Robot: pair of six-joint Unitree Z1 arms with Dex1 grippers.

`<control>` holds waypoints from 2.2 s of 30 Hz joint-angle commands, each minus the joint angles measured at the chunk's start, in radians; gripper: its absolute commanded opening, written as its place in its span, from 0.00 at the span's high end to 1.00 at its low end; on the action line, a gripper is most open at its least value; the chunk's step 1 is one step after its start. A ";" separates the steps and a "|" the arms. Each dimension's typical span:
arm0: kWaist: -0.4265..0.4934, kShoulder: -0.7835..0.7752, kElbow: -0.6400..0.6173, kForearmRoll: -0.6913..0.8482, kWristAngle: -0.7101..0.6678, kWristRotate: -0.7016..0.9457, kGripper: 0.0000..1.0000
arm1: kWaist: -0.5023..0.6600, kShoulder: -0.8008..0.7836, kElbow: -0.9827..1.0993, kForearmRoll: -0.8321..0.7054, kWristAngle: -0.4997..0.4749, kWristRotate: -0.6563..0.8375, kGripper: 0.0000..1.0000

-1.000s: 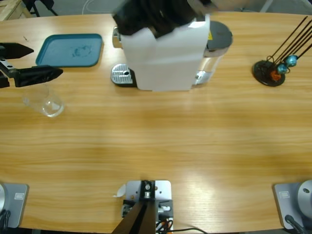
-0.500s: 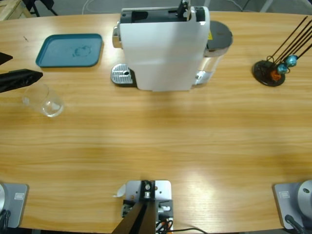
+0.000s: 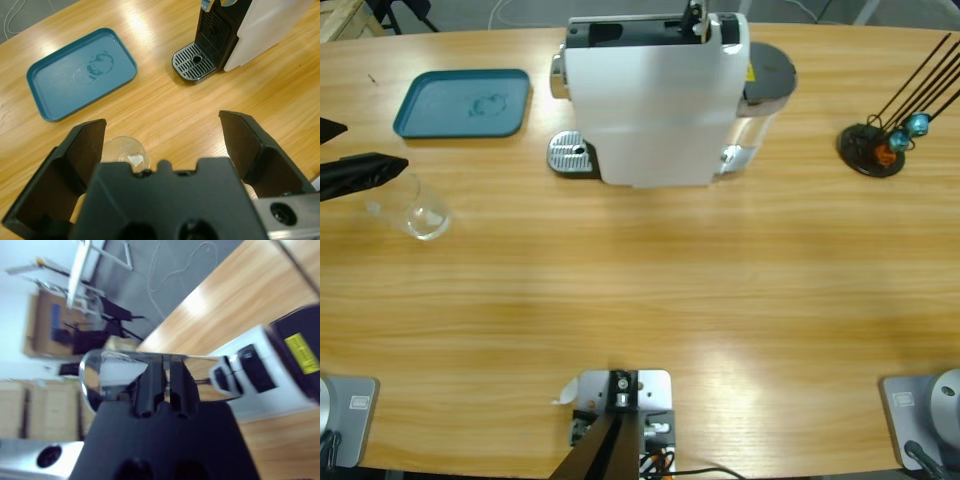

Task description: Pour coffee

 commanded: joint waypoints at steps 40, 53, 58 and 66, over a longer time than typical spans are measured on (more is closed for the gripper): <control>0.007 -0.064 0.061 0.021 0.006 -0.016 0.06 | 0.114 0.567 -0.256 0.382 0.191 -0.487 1.00; 0.007 -0.074 0.061 0.013 0.003 -0.019 0.02 | 0.114 0.555 -0.258 0.387 0.205 -0.542 0.97; 0.007 -0.071 0.058 0.011 0.049 -0.018 0.00 | 0.112 0.306 -0.390 0.428 0.189 -1.030 0.00; 0.007 -0.024 0.069 0.015 0.240 -0.177 0.00 | 0.114 -0.030 -0.218 0.418 0.402 -1.253 0.00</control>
